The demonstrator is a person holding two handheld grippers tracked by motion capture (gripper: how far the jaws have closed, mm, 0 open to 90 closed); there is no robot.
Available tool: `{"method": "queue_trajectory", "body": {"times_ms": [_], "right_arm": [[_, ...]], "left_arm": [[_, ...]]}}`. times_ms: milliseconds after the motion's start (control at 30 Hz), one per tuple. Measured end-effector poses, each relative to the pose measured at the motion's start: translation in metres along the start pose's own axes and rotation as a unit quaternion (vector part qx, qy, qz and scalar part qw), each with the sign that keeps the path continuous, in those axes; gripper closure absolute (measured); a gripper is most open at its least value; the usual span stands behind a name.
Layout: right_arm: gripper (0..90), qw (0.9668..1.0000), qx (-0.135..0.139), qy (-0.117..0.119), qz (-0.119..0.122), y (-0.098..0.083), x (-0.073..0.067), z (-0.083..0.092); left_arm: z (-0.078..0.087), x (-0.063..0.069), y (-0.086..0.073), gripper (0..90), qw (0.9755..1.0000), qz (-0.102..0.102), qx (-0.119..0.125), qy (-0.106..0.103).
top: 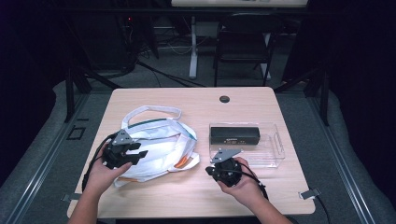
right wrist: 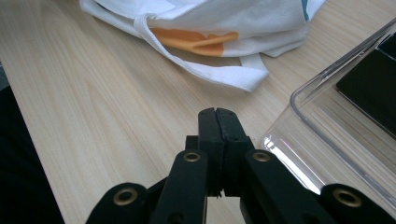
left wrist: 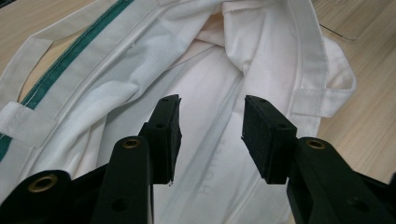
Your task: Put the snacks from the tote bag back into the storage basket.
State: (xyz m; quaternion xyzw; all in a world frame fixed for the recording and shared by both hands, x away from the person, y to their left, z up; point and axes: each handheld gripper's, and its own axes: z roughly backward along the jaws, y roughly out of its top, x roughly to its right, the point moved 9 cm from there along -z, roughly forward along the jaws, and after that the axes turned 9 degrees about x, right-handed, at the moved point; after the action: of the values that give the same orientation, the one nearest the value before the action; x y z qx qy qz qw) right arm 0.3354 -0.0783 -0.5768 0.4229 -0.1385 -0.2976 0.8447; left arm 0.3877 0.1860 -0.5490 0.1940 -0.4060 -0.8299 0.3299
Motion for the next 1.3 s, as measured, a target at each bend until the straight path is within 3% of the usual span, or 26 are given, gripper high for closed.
{"method": "queue_trajectory", "body": {"times_ms": [400,967,1300], "right_arm": [[87.3,0.9998,-0.005,0.018,-0.001,-0.011,-0.006,-0.010],[84.5,0.9998,-0.006,0.015,0.014,-0.017,-0.012,-0.021],[82.8,0.9997,-0.009,0.016,0.016,-0.019,-0.013,-0.023]], "left_arm": [[0.004,-0.003,-0.003,53.2,0.9999,-0.001,0.010,0.011],[0.002,-0.004,-0.008,52.8,0.9998,-0.011,-0.002,0.019],[0.002,-0.004,-0.007,52.7,0.9996,-0.012,0.004,0.024]]}}
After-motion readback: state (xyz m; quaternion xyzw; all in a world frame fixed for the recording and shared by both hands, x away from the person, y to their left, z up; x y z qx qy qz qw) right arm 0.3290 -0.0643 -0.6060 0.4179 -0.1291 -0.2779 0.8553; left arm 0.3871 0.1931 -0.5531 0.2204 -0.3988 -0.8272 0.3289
